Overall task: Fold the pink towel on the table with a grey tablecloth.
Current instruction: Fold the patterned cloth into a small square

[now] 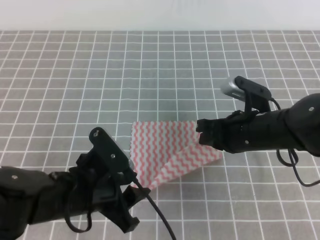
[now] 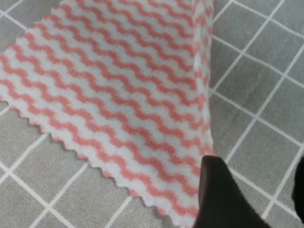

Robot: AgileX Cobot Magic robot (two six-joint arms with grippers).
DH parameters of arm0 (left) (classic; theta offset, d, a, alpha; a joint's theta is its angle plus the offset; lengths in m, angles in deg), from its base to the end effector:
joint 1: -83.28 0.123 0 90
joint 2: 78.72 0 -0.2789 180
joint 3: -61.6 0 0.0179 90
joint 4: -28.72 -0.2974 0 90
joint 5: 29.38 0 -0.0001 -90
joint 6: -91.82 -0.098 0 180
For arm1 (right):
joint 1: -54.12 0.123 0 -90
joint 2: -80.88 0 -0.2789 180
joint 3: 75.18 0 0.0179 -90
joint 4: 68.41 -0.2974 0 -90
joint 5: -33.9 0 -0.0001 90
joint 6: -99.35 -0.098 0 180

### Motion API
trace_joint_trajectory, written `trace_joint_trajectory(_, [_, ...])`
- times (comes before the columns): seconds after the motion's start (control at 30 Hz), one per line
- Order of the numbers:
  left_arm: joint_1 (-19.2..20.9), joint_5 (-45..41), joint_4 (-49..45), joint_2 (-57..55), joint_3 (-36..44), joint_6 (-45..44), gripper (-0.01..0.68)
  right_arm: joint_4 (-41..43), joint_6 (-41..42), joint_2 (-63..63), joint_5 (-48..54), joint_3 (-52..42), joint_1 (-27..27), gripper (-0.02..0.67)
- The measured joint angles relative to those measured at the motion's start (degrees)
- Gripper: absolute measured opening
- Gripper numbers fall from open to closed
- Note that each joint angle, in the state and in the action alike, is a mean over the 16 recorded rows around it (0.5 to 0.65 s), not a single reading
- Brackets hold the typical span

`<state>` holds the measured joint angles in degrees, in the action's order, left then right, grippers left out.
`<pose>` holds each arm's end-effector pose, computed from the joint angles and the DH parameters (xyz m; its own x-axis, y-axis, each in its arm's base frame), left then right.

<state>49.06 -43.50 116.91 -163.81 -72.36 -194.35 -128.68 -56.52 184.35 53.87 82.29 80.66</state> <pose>0.2205 -0.1790 0.1557 -0.3063 0.5715 -0.7613 0.8319 0.5494 0.0777 0.3276 0.1962 0.1663 -0.8782 0.1674 -0.4481 -0.1358 0.8110 0.5691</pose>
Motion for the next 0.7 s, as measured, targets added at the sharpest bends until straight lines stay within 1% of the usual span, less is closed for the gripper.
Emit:
trace_joint_trajectory(0.17, [0.0, 0.6, 0.0, -0.8, -0.1, -0.9, 0.334, 0.0, 0.0, 1.2, -0.1, 1.1, -0.1, -0.015])
trace_joint_trajectory(0.5, [0.0, 1.9, -0.1, -3.2, -0.1, -3.6, 0.337, -0.1, 0.1, 2.4, 0.1, 3.0, -0.7, -0.015])
trace_joint_trajectory(0.7, [0.0, 4.2, 0.1, -4.6, -0.1, -5.0, 0.337, 0.0, 0.4, 2.5, 0.5, 3.6, -1.0, -0.015])
